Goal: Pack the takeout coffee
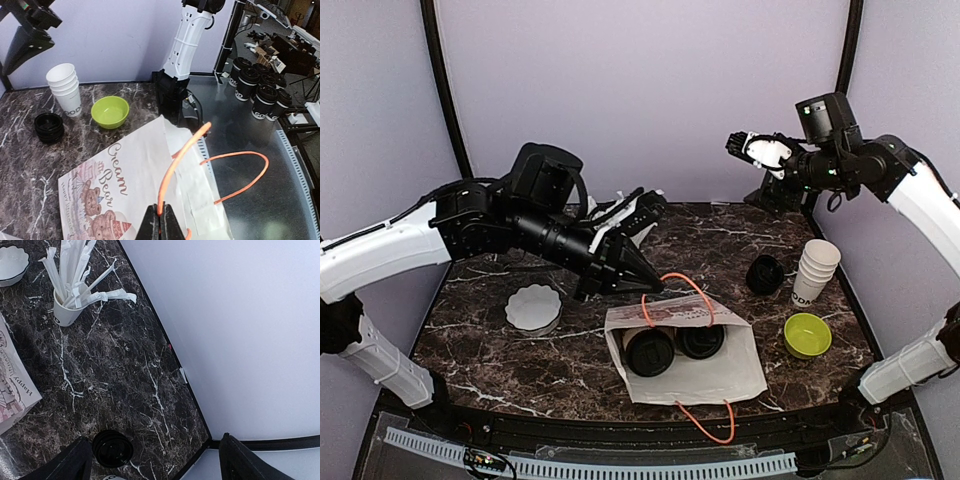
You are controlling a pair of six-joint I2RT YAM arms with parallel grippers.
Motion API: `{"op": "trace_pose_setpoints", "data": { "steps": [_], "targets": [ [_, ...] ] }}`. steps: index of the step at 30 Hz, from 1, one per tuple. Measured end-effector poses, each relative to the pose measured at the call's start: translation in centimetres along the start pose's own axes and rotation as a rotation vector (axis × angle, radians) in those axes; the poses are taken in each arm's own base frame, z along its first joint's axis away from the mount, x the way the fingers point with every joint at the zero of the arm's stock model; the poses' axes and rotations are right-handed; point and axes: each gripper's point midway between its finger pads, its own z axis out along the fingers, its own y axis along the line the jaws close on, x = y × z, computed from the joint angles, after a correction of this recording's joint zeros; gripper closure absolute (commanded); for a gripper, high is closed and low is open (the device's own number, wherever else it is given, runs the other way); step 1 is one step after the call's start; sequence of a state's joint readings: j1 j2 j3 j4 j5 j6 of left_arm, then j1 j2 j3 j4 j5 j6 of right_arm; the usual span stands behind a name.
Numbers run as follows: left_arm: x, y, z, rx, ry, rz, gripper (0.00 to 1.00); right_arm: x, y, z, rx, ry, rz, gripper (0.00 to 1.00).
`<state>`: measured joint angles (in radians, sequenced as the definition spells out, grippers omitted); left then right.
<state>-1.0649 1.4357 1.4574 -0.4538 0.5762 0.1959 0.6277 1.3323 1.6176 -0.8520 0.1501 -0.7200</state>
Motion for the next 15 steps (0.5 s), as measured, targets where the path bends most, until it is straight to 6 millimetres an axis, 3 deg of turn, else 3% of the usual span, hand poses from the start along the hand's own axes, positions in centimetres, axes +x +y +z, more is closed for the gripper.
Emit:
{"op": "trace_pose_setpoints", "data": {
  "steps": [3,10,15],
  "targets": [
    [-0.1,1.5,-0.7,-0.066,0.012,0.018,1.00,-0.1,0.0,0.0,-0.004,-0.004,0.000,0.10],
    [-1.0,8.0,-4.1,-0.304,0.018,0.017,1.00,-1.1,0.0,0.2,-0.026,-0.034,0.021,0.04],
    [-0.7,12.2,-5.0,-0.453,0.043,-0.003,0.96,-1.5,0.2,1.1,-0.065,-0.049,0.054,0.03]
  ]
}}
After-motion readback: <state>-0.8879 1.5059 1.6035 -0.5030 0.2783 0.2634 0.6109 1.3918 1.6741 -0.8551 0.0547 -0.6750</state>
